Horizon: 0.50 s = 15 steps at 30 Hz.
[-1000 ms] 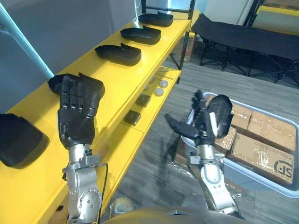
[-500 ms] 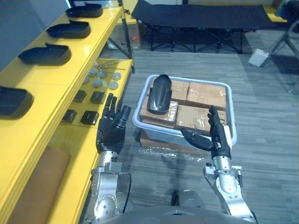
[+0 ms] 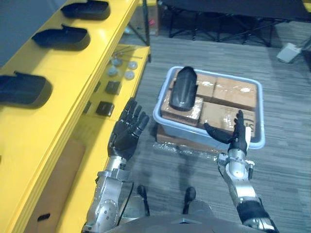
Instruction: Walk over and take three plastic housings, then place them on the shelf
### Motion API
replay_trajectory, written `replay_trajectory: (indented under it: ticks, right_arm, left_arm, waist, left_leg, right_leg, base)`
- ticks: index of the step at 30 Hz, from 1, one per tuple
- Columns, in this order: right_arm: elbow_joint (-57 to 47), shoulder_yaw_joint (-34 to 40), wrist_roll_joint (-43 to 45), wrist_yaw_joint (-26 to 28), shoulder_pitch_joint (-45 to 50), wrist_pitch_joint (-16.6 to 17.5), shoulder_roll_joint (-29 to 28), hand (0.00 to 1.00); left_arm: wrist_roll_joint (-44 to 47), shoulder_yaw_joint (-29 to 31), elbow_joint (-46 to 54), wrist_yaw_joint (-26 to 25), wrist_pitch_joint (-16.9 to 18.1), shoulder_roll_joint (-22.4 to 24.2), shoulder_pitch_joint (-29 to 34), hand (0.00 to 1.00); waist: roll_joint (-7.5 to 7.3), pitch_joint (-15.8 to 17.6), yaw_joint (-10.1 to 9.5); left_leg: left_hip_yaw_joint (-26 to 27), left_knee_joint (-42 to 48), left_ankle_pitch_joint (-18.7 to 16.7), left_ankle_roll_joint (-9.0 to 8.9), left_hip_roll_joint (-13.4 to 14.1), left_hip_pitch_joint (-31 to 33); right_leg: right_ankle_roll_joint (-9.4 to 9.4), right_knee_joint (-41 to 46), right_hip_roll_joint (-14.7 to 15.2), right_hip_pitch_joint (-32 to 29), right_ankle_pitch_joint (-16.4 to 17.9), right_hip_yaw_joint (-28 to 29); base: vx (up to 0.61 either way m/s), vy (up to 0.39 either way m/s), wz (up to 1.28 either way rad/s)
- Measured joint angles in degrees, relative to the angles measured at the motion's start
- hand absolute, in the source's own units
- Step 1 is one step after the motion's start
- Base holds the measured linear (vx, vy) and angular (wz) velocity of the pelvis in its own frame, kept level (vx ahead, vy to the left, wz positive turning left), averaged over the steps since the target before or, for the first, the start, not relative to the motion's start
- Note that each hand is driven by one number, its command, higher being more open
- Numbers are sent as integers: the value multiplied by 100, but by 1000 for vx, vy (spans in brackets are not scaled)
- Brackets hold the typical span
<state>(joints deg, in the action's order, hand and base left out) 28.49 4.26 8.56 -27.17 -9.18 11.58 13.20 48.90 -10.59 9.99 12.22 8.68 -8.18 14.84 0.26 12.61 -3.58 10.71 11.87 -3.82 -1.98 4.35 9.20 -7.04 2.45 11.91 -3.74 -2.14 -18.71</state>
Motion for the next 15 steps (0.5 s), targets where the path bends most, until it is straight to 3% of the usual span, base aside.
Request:
replay_trajectory:
  ticks: [2, 7, 11, 15]
  right_arm:
    - [460, 233, 247, -130, -680, -4, 207, 100]
    - [1590, 286, 1009, -202, -2689, -3, 1537, 100]
    - [2506, 113, 1540, -94, -3517, -16, 2135, 100]
    - [3579, -198, 1935, 334, -4101, -314, 2420, 100]
  left_arm:
    - [-60, -35, -74, 34, -32, -141, -169, 100]
    - [-226, -112, -551, 180, -137, -205, -425, 100]
    - [-218, -234, -866, 229, -136, -260, -422, 100]
    - [-213, -389, -1590, 233, -116, -266, -765, 100]
  waist:
    - [-51, 219, -157]
    - [-7, 890, -400]
    - [30, 1129, -576]
    - [154, 1234, -687]
  left_leg:
    - [-25, 91, 17, 25, -7, 146]
    - [-254, 311, 115, 77, -18, 691]
    - [-317, 398, 124, 78, 8, 897]
    - [-440, 679, 67, 114, 36, 1241]
  right_leg:
    - [13, -186, -11, -12, -149, -46]
    - [41, -468, -68, -210, -457, -285]
    - [44, -470, -98, -340, -527, -475]
    - [43, -333, -99, -555, -528, -595]
  base:
    - [-91, 54, 19]
    - [-105, 10, 18]
    - [-47, -6, 7]
    - [-36, 12, 8]
